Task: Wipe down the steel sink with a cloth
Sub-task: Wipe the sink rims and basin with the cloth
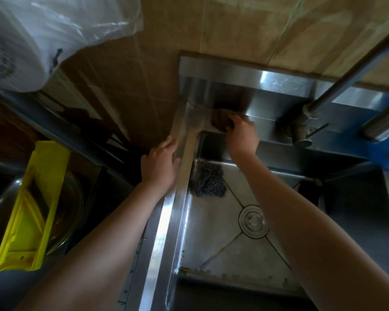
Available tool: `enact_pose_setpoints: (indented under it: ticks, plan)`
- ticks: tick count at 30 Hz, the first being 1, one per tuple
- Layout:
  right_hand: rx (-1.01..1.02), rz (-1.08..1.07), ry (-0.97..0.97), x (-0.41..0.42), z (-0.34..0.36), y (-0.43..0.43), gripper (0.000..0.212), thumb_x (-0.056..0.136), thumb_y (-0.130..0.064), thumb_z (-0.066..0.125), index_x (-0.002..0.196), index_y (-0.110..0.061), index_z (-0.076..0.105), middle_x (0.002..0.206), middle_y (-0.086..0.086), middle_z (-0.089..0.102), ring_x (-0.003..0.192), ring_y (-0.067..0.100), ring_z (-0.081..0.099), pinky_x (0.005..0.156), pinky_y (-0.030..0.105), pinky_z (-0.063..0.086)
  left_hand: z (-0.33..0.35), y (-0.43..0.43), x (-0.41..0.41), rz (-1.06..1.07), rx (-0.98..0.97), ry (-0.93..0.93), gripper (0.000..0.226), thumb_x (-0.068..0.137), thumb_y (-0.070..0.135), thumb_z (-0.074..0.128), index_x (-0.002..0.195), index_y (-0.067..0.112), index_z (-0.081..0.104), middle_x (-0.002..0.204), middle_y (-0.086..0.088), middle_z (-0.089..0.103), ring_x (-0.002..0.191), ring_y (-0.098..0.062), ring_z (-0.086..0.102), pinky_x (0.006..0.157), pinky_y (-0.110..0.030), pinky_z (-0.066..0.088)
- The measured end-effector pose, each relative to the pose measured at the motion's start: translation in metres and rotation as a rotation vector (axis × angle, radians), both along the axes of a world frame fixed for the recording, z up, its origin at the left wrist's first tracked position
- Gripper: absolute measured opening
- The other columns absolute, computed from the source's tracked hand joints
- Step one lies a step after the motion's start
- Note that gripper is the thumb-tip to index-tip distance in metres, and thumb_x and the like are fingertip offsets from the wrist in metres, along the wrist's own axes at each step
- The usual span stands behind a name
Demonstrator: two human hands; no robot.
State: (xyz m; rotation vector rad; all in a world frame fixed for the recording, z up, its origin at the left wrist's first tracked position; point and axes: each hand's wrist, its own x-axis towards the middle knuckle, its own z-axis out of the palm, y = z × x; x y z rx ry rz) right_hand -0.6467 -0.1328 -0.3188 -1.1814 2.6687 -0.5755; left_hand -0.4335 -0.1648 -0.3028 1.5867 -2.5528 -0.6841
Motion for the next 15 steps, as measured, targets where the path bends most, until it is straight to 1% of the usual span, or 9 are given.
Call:
enact_pose_setpoints:
  ticks: [3, 5, 8, 11, 15]
  plan:
    - [0.031, -0.188, 0.050, -0.039, 0.002, 0.037, 0.042, 0.090, -0.014, 0.049, 0.130, -0.026, 0.055, 0.131, 0.008, 0.054, 0.115, 0.035, 0.049, 0.091, 0.043, 0.044, -0.001, -0.001, 0.000, 0.010, 0.016, 0.017, 0.051, 0.091, 0.026, 0.058, 0.140, 0.029, 0.041, 0.152, 0.006, 0.031, 0.133, -0.025, 0.039, 0.099, -0.049, 0.035]
    - [0.025, -0.236, 0.051, -0.054, 0.003, 0.057, 0.041, 0.092, -0.014, 0.048, 0.132, -0.022, 0.054, 0.136, 0.009, 0.050, 0.119, 0.035, 0.047, 0.092, 0.044, 0.044, -0.001, -0.001, 0.000, 0.012, 0.018, 0.026, 0.052, 0.091, 0.025, 0.059, 0.140, 0.028, 0.041, 0.152, 0.005, 0.031, 0.133, -0.025, 0.038, 0.099, -0.049, 0.036]
    - [0.018, -0.217, 0.069, -0.050, 0.000, 0.058, 0.044, 0.092, -0.009, 0.049, 0.134, -0.021, 0.052, 0.138, 0.010, 0.047, 0.121, 0.035, 0.046, 0.093, 0.046, 0.045, -0.001, 0.000, 0.000, 0.012, 0.018, 0.027, 0.052, 0.091, 0.025, 0.058, 0.140, 0.027, 0.040, 0.152, 0.004, 0.031, 0.133, -0.025, 0.038, 0.100, -0.049, 0.036]
    - [0.011, -0.230, 0.036, -0.035, 0.000, 0.038, 0.043, 0.091, -0.008, 0.047, 0.132, -0.023, 0.053, 0.136, 0.010, 0.048, 0.119, 0.036, 0.049, 0.091, 0.044, 0.045, -0.001, 0.000, -0.001, 0.006, 0.019, 0.018, 0.052, 0.091, 0.025, 0.058, 0.141, 0.026, 0.040, 0.152, 0.004, 0.031, 0.133, -0.025, 0.038, 0.100, -0.049, 0.035]
    - [0.028, -0.080, 0.010, -0.004, -0.001, 0.009, 0.041, 0.091, -0.010, 0.046, 0.129, -0.025, 0.054, 0.132, 0.010, 0.051, 0.117, 0.034, 0.049, 0.084, 0.042, 0.046, -0.001, -0.001, -0.001, 0.012, 0.024, 0.024, 0.052, 0.091, 0.024, 0.058, 0.140, 0.025, 0.041, 0.152, 0.003, 0.031, 0.134, -0.025, 0.037, 0.100, -0.050, 0.035]
